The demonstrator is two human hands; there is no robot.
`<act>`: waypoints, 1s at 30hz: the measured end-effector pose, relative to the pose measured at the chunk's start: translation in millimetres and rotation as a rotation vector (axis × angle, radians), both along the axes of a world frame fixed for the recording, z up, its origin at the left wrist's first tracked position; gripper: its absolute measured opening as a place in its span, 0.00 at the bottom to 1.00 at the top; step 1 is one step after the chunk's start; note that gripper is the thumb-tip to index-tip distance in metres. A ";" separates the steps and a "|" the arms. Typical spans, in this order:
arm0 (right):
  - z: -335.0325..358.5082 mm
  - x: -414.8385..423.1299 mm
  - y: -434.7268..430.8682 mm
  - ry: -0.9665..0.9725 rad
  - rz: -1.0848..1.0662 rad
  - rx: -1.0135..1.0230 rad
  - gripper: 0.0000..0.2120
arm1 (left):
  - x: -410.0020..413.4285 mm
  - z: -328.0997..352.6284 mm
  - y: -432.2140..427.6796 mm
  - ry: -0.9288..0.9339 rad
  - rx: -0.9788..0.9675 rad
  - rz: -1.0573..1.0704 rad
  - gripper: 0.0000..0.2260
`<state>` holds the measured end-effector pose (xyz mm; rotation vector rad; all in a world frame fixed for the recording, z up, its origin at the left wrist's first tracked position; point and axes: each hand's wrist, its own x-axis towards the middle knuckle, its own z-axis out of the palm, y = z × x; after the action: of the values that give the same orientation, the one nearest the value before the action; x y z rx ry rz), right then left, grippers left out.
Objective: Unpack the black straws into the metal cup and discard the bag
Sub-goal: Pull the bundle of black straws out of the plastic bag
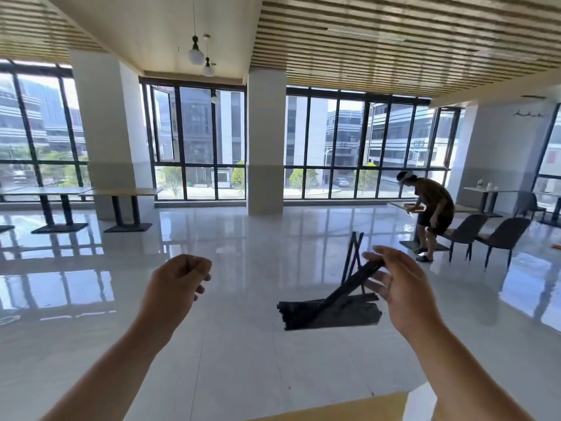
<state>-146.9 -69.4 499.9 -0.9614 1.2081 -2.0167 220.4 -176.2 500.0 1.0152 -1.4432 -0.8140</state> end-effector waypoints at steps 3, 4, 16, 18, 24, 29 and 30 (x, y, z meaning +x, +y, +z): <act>-1.1 -1.6 -2.0 0.011 0.035 0.022 0.12 | -4.2 1.9 -2.4 -0.031 -0.015 0.038 0.07; -1.8 -2.2 -2.9 0.016 0.036 0.023 0.12 | -4.7 2.9 -3.1 -0.056 -0.029 0.083 0.04; -7.7 -5.3 -9.0 -0.053 0.050 0.017 0.11 | -8.3 9.3 2.2 -0.313 -0.098 0.132 0.17; -6.9 -5.2 -8.9 -0.043 0.051 0.013 0.11 | -11.1 10.1 4.0 -0.242 -0.062 0.090 0.19; -0.1 -9.9 -7.2 -0.019 0.039 0.002 0.12 | -6.8 19.5 7.3 -0.170 -0.030 0.137 0.21; 3.2 -10.3 -6.7 -0.034 0.032 -0.017 0.11 | -2.8 19.9 5.3 -0.166 0.075 0.059 0.20; 3.1 -10.3 -6.6 -0.037 0.031 -0.018 0.11 | -2.6 19.2 5.3 -0.152 0.095 0.028 0.22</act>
<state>-157.1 -76.0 503.0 -0.9420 1.1509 -2.0151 217.8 -170.9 519.2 1.1887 -1.5267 -0.8053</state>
